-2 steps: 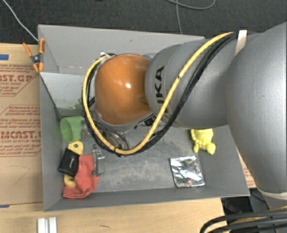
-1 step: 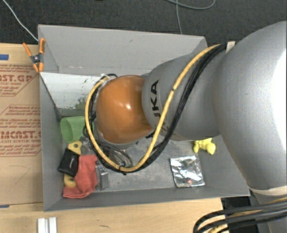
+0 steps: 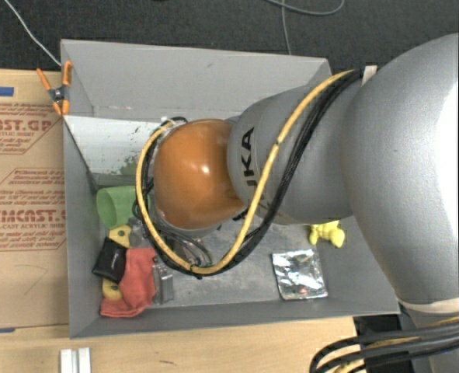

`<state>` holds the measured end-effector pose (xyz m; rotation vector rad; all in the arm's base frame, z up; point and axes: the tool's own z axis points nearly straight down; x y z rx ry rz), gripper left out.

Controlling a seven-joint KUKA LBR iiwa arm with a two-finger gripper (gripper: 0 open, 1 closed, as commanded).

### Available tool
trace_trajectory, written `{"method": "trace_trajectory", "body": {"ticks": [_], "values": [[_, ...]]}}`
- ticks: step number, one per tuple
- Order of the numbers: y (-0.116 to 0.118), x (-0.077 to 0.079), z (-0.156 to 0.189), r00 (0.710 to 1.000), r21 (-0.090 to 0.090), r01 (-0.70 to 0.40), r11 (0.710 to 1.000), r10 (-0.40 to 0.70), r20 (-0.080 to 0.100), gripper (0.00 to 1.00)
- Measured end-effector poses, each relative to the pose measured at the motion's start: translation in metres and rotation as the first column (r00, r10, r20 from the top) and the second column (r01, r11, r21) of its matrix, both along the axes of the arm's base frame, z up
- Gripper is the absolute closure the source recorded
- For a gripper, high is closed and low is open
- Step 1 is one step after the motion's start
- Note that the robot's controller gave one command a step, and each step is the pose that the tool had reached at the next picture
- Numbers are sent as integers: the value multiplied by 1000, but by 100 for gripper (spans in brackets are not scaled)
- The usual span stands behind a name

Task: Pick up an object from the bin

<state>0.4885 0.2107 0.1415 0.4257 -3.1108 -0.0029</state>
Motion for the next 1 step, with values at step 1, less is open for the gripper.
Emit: {"method": "trace_trajectory", "body": {"ticks": [1], "values": [[-8, -4, 109, 995, 1, -99, 995, 99, 2, 0]]}}
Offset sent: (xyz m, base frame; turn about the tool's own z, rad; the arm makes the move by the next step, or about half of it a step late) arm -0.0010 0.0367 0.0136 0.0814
